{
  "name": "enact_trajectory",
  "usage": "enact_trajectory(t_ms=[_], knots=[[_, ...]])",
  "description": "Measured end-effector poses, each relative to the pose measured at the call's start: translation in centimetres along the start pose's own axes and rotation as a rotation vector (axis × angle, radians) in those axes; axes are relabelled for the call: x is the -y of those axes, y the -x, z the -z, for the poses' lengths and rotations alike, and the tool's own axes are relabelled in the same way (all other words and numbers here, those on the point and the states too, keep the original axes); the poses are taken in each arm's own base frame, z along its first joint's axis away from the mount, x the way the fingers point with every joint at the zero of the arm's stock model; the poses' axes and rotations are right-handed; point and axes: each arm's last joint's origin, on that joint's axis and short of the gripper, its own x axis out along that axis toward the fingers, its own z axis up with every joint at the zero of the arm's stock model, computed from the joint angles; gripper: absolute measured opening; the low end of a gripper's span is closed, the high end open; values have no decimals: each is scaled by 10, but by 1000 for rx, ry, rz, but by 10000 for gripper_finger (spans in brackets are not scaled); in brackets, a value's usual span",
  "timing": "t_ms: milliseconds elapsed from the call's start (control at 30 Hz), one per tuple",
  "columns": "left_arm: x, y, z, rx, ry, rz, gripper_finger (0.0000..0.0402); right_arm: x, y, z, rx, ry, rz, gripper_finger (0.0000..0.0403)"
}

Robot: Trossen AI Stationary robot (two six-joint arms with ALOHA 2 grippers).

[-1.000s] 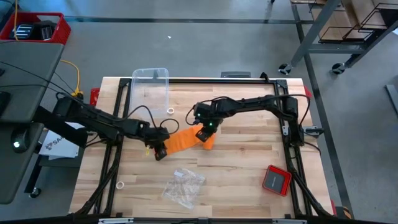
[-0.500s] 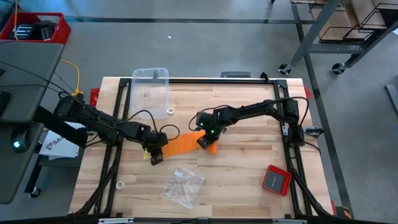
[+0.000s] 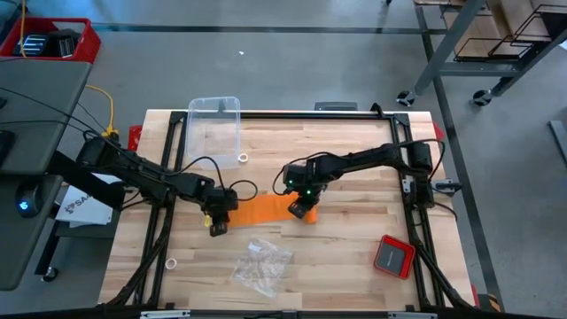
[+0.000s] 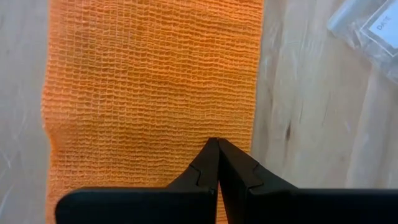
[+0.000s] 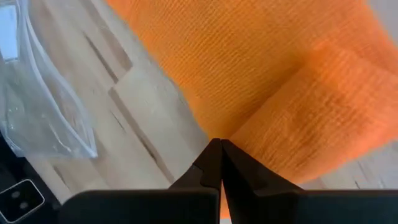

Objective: Roll bandage
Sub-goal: Roll the orange bandage

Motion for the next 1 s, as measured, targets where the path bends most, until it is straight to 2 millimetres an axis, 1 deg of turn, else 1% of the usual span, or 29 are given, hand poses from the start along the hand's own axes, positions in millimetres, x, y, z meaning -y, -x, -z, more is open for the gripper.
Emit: enact_trajectory(t_ms=[233,333,433,600,700,800,900,1000], knots=[[1,1,-1,1,-8,2,0,-3,19,-1,68,-10,-8,0],[3,4,-5,16,3,6,0,-2,34,1,97,-20,0,0],[3,5,-6,20,4,5,0,5,44,5,74,-45,35,0],[3,5,-5,8,28,-8,0,20,59,11,19,-38,108,0],[2,6,-4,-1,54,-13,0,27,69,14,29,-37,125,0],[2,6,-4,0,74,-14,0,40,73,29,49,-91,112,0],[2,6,-5,3,74,-19,0,58,65,54,79,-201,67,0],[2,5,-5,8,73,-16,0,70,53,79,119,-309,-44,0]])
